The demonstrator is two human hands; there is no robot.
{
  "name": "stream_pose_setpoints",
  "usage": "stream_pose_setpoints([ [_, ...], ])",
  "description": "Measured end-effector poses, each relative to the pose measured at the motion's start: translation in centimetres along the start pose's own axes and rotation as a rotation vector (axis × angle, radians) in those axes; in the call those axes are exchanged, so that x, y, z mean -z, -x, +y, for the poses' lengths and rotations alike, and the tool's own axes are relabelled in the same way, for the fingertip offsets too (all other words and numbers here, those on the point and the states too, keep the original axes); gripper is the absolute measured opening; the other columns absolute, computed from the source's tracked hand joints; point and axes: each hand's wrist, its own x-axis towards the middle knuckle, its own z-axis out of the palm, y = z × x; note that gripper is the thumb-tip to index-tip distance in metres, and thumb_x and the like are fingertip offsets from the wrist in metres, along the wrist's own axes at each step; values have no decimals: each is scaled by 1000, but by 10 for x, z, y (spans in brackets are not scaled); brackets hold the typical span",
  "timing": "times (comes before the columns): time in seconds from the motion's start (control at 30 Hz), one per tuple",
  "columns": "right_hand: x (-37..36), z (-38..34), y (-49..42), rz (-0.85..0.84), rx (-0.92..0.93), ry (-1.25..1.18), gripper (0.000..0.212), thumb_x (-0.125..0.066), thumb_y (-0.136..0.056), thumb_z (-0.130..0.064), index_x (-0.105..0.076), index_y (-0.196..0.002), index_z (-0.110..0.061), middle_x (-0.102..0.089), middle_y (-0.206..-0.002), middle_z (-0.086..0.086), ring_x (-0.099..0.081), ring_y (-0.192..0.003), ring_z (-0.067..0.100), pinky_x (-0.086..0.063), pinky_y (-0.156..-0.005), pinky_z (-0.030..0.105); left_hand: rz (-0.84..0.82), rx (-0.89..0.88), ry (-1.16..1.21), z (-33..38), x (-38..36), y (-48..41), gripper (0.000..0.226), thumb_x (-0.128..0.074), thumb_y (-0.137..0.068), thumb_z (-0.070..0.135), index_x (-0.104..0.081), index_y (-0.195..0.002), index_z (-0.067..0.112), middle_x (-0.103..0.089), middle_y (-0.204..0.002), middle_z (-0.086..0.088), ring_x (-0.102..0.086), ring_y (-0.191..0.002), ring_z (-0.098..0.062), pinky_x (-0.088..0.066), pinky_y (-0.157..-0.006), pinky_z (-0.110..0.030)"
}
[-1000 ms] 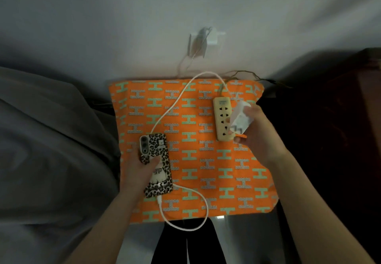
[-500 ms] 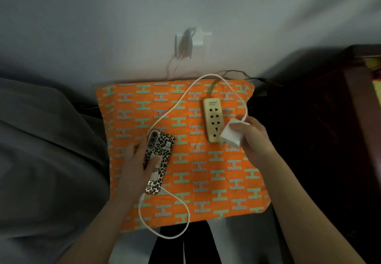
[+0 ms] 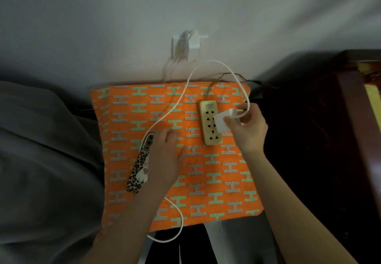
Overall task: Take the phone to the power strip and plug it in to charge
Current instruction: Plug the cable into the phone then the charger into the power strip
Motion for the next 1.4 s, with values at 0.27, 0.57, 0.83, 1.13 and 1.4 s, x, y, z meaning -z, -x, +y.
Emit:
stream_pose_setpoints([
  [0.27, -12, -8, -3, -52, 256, 310, 35, -72, -79, -20, -65, -112, -10, -61, -103, 3, -52, -75, 8, -35, -59, 9, -43, 171, -121, -22, 10, -40, 62, -63, -85, 31, -38, -139, 13, -40, -142, -9, -37, -132, -28, -41, -105, -47],
  [0.57, -20, -26, -17, -211, 280, 512, 32, -66, -82, -21, -61, -112, -12, -55, -75, -5, -52, -56, 9, -33, -43, 14, -160, 122, -335, -37, 19, 5, 71, -59, -81, 53, -43, -139, 18, -43, -140, -14, -39, -127, -35, -42, -100, -52],
  [0.83, -23, -16, 2, -246, 350, 528, 15, -62, -87, -18, -66, -98, -8, -59, -66, -1, -55, -52, 13, -39, -44, 16, -164, 155, -267, -41, 9, 15, 66, -59, -85, 47, -44, -142, 18, -37, -151, -14, -36, -132, -42, -36, -104, -58],
  [1.13, -43, -21, 3, -130, 331, 573, 13, -62, -87, -16, -68, -87, -5, -45, -57, -3, -39, -44, 11, -17, -41, 17, -145, 142, -263, -41, 11, 14, 65, -48, -82, 54, -54, -135, 17, -43, -147, -15, -43, -126, -42, -43, -98, -57],
  [1.4, -49, -17, 1, -112, 295, 566, 12, -63, -87, -18, -69, -91, -8, -46, -58, -7, -31, -41, -1, -19, -39, 13, -222, 162, -301, -44, 11, 13, 68, -40, -88, 59, -34, -147, 25, -24, -157, -6, -25, -139, -33, -32, -110, -50],
])
